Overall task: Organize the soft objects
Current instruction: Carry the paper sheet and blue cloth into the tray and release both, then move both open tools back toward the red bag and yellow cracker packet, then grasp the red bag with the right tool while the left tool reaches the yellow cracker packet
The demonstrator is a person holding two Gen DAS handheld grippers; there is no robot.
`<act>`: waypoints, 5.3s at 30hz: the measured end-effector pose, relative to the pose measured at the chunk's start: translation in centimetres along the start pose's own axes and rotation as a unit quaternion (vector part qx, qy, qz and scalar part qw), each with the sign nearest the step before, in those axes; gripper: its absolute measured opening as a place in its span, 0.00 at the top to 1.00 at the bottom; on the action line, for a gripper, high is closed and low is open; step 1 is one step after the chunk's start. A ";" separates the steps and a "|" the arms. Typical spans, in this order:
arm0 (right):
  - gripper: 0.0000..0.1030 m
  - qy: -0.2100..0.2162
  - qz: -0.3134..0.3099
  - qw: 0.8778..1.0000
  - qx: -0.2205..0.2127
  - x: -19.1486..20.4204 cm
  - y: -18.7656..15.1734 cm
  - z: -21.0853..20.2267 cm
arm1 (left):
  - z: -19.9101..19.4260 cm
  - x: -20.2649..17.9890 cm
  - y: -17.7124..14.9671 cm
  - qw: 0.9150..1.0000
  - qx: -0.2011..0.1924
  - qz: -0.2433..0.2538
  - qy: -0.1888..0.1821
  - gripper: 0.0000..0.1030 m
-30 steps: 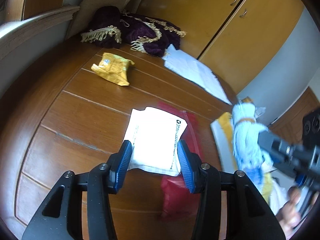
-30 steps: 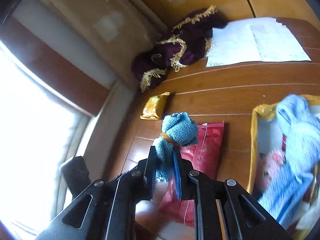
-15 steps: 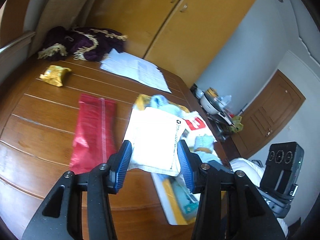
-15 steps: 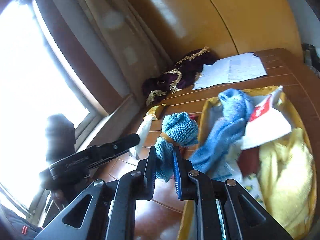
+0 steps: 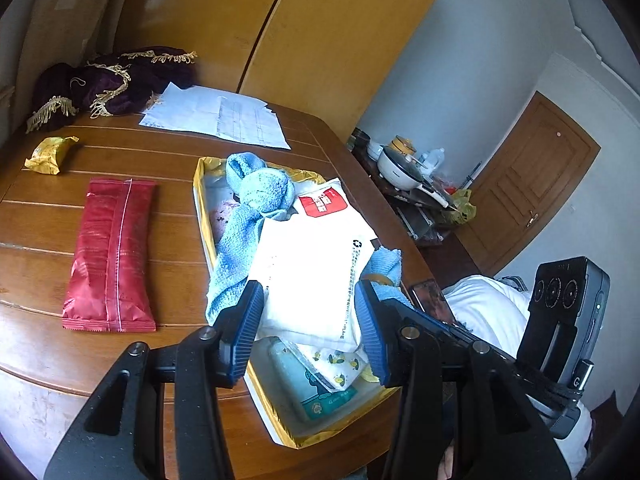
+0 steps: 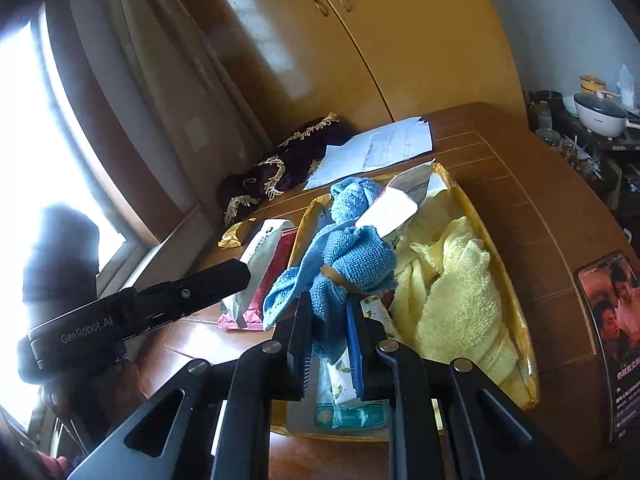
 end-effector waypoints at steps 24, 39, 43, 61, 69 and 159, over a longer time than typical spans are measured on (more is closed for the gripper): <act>0.78 0.032 0.015 0.999 0.027 -3.1 0.1 1.9 | 3.3 -0.5 -0.9 0.998 0.018 0.010 0.064 0.56; 0.41 0.076 0.007 0.997 -0.003 -1.9 1.5 0.6 | 1.3 -0.3 -1.4 0.999 -0.004 -0.018 0.027 0.48; 0.30 0.092 0.004 0.996 -0.014 -0.9 1.9 0.5 | 0.2 -0.2 -0.8 0.999 -0.026 -0.033 0.010 0.38; 0.15 0.128 -0.005 0.992 -0.014 1.4 3.3 2.9 | -1.8 6.6 0.2 0.989 -0.076 -0.122 0.044 0.37; 0.15 0.209 -0.059 0.974 0.067 6.6 2.7 7.8 | -4.4 11.5 -0.6 0.976 -0.102 -0.151 0.122 0.37; 0.34 -0.068 -0.104 0.976 0.177 9.6 -5.7 22.2 | 6.3 27.4 11.9 0.971 -0.025 -0.066 0.229 0.18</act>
Point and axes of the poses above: each gripper's, at about its wrist camera, not at the fingertips, and z roughly the way its jaws point, x to its left, y to its top, the point moved 7 cm from there along z, roughly the way its jaws point, and after that the axes turned 9 degrees about y, right-handed, at the moved point
